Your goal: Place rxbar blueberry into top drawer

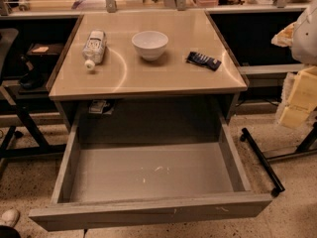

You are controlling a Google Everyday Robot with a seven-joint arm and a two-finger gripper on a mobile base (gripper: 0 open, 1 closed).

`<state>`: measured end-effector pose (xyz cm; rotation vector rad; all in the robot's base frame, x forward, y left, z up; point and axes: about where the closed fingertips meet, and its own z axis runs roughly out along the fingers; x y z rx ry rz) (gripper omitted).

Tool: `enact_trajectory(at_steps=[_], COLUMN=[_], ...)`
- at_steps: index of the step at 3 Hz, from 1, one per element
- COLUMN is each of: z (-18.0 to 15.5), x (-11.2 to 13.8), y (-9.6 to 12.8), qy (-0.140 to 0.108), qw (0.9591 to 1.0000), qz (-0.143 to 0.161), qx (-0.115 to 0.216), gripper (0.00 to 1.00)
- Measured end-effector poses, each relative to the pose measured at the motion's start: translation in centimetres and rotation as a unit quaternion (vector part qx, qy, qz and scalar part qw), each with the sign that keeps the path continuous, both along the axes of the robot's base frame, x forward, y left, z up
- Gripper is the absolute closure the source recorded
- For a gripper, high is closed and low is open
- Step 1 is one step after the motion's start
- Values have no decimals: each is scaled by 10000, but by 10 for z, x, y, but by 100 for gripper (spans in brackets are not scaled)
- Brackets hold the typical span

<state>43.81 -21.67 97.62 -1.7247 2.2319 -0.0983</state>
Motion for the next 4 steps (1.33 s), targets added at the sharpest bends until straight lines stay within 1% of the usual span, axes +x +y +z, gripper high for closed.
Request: enact_trajectory(at_steps=[1,2,3,4], z=[0,3,1,-6], x=[0,22,74,127], y=[0,9,24,29], qy=[0,-13,-69,-73], qw=[10000,9999,9994,9989], qz=[0,-136,-299,-401], qx=[0,-74,-128,-216], gripper=[0,0,0,0])
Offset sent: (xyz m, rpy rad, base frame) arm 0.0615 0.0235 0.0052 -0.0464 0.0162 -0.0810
